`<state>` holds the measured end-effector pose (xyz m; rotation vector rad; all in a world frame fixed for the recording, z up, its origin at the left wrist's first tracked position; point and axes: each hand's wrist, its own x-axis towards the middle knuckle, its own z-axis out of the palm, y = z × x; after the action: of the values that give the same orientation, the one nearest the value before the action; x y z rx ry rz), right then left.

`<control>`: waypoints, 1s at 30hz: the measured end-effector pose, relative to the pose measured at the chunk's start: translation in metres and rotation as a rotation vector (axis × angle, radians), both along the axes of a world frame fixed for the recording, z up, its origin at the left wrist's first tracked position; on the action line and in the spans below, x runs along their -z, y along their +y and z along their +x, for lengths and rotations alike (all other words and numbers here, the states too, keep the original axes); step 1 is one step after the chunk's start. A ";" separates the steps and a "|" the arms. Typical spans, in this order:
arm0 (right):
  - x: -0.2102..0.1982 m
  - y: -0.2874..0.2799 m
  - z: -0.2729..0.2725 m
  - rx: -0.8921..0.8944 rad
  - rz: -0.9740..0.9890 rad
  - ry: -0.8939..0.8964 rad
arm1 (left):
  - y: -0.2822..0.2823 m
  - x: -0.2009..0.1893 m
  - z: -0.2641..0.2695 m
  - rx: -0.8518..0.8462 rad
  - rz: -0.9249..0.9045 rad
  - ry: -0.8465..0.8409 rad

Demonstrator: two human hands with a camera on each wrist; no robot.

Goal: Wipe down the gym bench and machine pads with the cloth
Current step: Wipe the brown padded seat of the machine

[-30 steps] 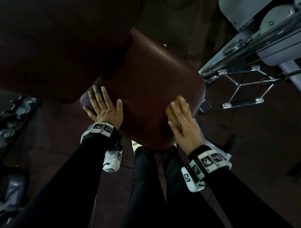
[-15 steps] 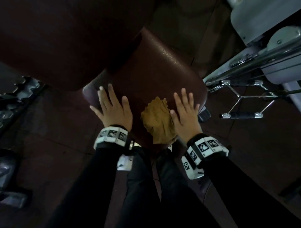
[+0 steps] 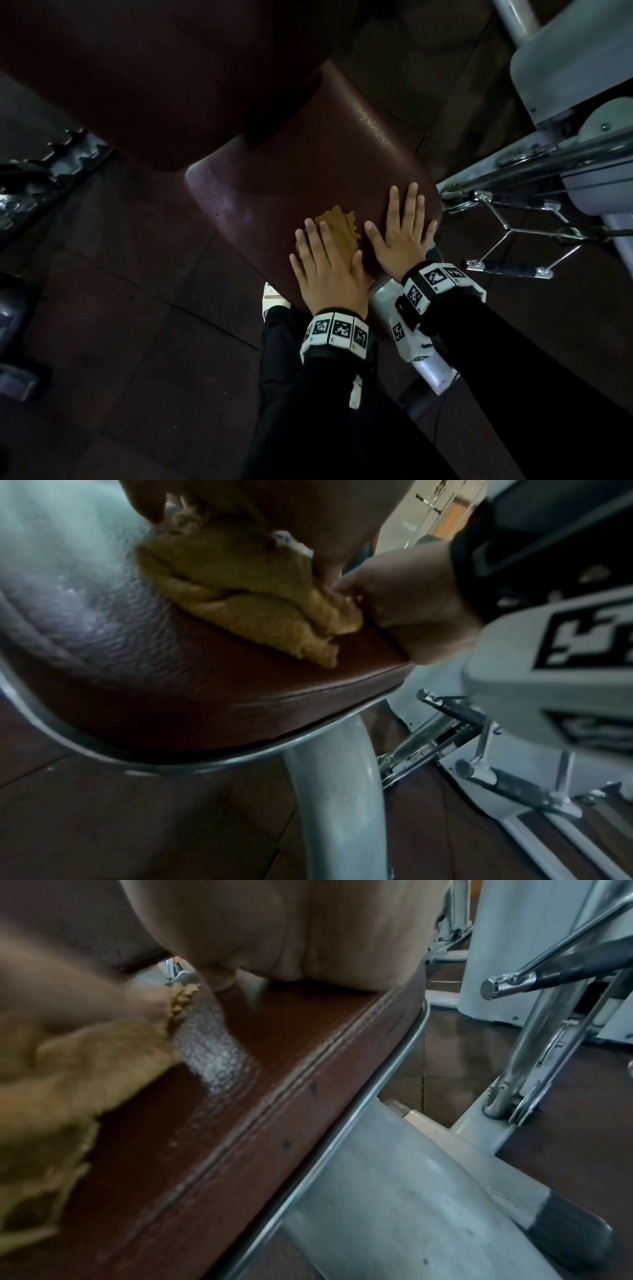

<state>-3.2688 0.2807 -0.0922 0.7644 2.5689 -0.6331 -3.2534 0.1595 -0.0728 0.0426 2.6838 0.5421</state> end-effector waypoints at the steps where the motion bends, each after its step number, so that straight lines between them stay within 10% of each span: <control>1: 0.000 0.001 0.000 -0.002 -0.005 0.000 | -0.003 0.002 0.001 0.015 0.003 0.016; 20: 0.010 0.004 0.003 -0.023 -0.016 -0.001 | -0.034 0.035 0.068 -0.544 0.442 0.042; 30: 0.013 0.003 0.003 -0.008 -0.025 0.021 | -0.089 0.045 -0.052 -0.643 0.387 0.216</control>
<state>-3.2659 0.2832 -0.1050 0.7431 2.5768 -0.6724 -3.3056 0.0708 -0.1174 -0.7086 2.7211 1.3075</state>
